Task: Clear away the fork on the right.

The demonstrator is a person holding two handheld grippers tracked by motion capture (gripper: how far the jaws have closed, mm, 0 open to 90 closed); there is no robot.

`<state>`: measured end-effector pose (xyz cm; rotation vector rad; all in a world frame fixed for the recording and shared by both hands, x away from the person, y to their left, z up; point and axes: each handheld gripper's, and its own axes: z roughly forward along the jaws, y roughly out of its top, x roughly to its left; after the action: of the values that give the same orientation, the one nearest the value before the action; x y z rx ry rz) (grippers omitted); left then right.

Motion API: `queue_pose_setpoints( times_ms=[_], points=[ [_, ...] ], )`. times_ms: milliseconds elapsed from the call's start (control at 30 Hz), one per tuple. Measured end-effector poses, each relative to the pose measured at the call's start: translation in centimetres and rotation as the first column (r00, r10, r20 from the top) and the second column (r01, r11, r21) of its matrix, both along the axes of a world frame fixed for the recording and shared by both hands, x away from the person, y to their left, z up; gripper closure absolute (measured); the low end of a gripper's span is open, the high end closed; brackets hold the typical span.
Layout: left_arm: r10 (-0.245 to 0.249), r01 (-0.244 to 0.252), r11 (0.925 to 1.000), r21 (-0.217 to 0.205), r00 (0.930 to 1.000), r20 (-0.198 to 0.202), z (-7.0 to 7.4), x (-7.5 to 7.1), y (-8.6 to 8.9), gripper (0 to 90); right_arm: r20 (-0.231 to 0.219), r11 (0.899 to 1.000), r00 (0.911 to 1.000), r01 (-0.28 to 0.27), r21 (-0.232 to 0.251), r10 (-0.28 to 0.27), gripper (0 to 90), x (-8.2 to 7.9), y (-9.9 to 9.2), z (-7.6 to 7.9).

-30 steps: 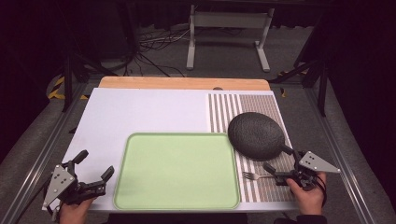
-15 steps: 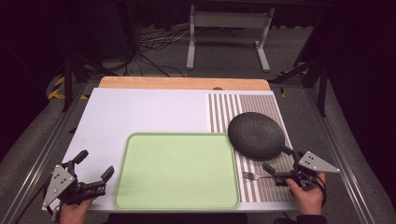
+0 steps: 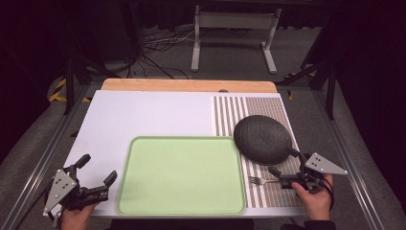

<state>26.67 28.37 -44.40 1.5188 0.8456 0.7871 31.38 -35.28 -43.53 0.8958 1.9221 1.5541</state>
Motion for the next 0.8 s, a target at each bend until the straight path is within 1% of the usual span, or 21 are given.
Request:
queue_pose_setpoints(
  times_ms=[167, 300, 400, 467, 600, 633, 667, 767, 800],
  points=[
    [-0.001, 0.001, 1.0000, 0.000, 1.0000, 0.000, 0.0, 0.0, 0.0, 0.2, -0.001, 1.000, 0.9997, -0.024, 0.007, 0.024, 0.8, 0.3, 0.7, 0.7],
    [0.000, 0.000, 1.0000, -0.001, 1.0000, 0.002, 0.0, 0.0, 0.0, 0.2, -0.007, 0.999, 0.9993, -0.035, -0.008, 0.035, 0.8, 0.6, 0.9, 1.0],
    [0.001, -0.001, 1.0000, -0.003, 1.0000, 0.002, 0.0, 0.0, 0.1, 0.2, -0.034, 0.999, 0.9988, -0.036, -0.038, 0.035, 0.8, 0.8, 1.0, 1.4],
    [0.000, 0.000, 1.0000, -0.001, 1.0000, 0.000, 0.0, 0.0, 0.0, 0.2, -0.062, 0.998, 0.9973, -0.041, -0.047, 0.038, 1.9, 0.9, 0.9, 1.7],
    [-0.001, 0.001, 1.0000, 0.000, 1.0000, -0.001, 0.0, 0.0, 0.0, 0.2, -0.090, 0.993, 0.9946, -0.062, -0.099, 0.053, 2.3, 1.0, 0.9, 2.2],
    [-0.001, 0.001, 1.0000, -0.001, 1.0000, -0.001, 0.0, 0.0, 0.0, 0.3, -0.094, 0.989, 0.9939, -0.071, -0.129, 0.059, 2.9, 1.0, 0.9, 2.5],
    [-0.001, 0.001, 1.0000, 0.000, 1.0000, 0.000, 0.0, 0.0, 0.0, 0.3, -0.096, 0.987, 0.9936, -0.073, -0.146, 0.060, 2.9, 1.1, 0.8, 2.6],
    [-0.001, 0.001, 1.0000, -0.001, 1.0000, 0.000, 0.0, 0.0, 0.0, 0.3, -0.121, 0.973, 0.9900, -0.097, -0.209, 0.073, 3.2, 1.5, 0.7, 3.7],
    [0.001, -0.001, 1.0000, -0.001, 1.0000, -0.002, 0.0, 0.0, 0.0, 0.3, -0.133, 0.969, 0.9880, -0.107, -0.223, 0.079, 3.2, 1.6, 0.8, 4.0]
  ],
)
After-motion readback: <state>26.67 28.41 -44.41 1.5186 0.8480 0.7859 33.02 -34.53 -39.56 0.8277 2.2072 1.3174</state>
